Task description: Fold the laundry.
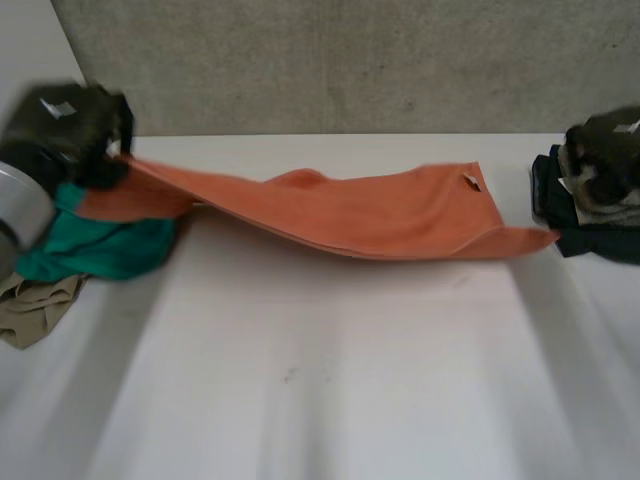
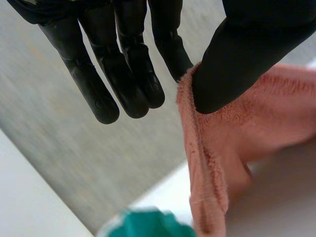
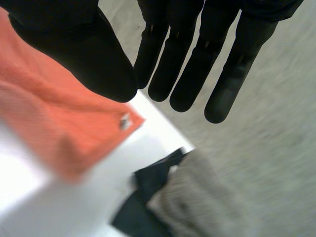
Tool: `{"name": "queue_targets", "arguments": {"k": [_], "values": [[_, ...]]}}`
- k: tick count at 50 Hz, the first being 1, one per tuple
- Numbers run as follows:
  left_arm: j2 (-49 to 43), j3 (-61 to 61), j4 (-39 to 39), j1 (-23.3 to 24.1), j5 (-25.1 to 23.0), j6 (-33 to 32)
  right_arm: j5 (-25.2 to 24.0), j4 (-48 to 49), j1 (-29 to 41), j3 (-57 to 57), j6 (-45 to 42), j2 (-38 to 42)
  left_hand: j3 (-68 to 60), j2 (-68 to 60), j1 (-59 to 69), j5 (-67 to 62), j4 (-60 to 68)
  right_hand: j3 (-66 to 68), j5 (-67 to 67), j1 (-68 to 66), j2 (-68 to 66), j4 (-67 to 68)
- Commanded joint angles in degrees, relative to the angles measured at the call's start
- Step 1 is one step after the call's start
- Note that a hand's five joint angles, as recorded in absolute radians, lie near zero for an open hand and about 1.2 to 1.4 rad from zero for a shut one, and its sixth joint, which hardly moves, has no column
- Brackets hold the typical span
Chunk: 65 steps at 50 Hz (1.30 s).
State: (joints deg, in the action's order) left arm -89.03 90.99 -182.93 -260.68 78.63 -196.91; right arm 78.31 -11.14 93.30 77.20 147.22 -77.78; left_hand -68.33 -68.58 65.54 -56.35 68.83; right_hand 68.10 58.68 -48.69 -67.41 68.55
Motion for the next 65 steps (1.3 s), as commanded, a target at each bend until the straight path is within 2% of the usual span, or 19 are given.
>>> {"name": "queue_targets", "arguments": {"k": [1,6,8,10,15,18,22,26,31,40,54,59,65], "values": [[10.45,-3.27,5.21,-3.25,-0.58,-1.71,0.88,-9.68,-0.05,-5.12,-10.99,-11.69,-11.67,-11.42,14.46,-13.65,11.17,11.9,11.32,-31.31,-12.59,11.45],[8.36,-1.87,5.48,-3.52,-3.66,-5.15,0.09,-12.68,-0.32,-4.25,-10.9,-10.64,-11.67,-11.42,14.46,-13.65,11.17,11.9,11.32,-31.31,-12.59,11.45],[4.51,-0.21,5.65,-3.52,-4.62,-6.63,0.18,-12.86,0.3,-2.24,-10.38,-7.5,-11.67,-11.42,14.46,-13.65,11.17,11.9,11.32,-31.31,-12.59,11.45],[2.21,0.77,5.57,-3.43,-4.54,-7.43,0.0,-11.98,0.47,-0.83,-9.06,-5.64,-11.67,-11.42,14.46,-13.65,11.17,-3.96,-4.54,-15.45,3.27,-4.41],[-3.95,0.69,5.31,-1.67,-4.28,-9.28,0.27,-1.99,3.1,9.33,5.23,-3.35,-11.67,-11.42,14.46,-13.65,11.17,-45.31,-45.89,25.9,44.62,-45.76],[-5.89,-1.24,4.43,-1.32,-4.28,-8.93,-0.26,5.3,3.9,16.89,11.49,-3.34,-11.67,-11.42,14.46,-13.65,11.17,-46.73,-47.31,27.32,46.04,-47.18],[-6.24,-3.45,3.2,-1.23,-4.1,-8.49,-0.7,12.87,5.83,24.21,12.65,-3.0,-11.67,-11.42,14.46,-13.65,11.17,-42.56,-43.14,23.15,41.86,-43.0],[-6.07,-4.76,2.84,-1.06,-4.19,-7.7,-2.01,16.4,8.99,26.6,12.92,-1.25,-11.67,-11.42,14.46,-13.65,11.17,-42.21,-42.79,22.8,41.51,-42.65],[-6.16,-5.12,1.79,-0.62,-4.19,-6.12,-2.46,17.73,11.81,25.02,11.95,6.66,-11.67,-11.42,14.46,-13.65,11.17,-39.02,-39.6,19.61,38.33,-39.47],[-7.3,-4.59,1.09,-0.09,-4.1,-4.54,-2.63,22.73,12.16,21.85,9.32,14.66,-11.67,-11.42,14.46,-13.65,11.17,-30.78,-31.36,11.37,30.09,-31.23],[-8.35,-4.59,0.73,0.08,-4.19,-4.45,-2.2,25.82,13.13,18.52,5.45,20.91,-11.67,-11.42,14.46,-13.65,11.17,-28.92,-29.5,9.51,28.23,-29.36],[-8.35,-4.59,0.73,0.08,-4.19,-4.45,-2.46,27.13,13.13,17.55,5.18,21.44,-11.67,-11.42,14.46,-13.65,11.17,-19.69,-20.27,0.28,18.99,-20.13],[-8.27,-5.03,0.73,0.08,-4.19,-4.45,-2.63,28.72,13.57,16.06,5.18,21.44,-11.67,-11.42,14.46,-13.65,11.17,-18.49,-19.07,-0.92,17.79,-18.93]]}}
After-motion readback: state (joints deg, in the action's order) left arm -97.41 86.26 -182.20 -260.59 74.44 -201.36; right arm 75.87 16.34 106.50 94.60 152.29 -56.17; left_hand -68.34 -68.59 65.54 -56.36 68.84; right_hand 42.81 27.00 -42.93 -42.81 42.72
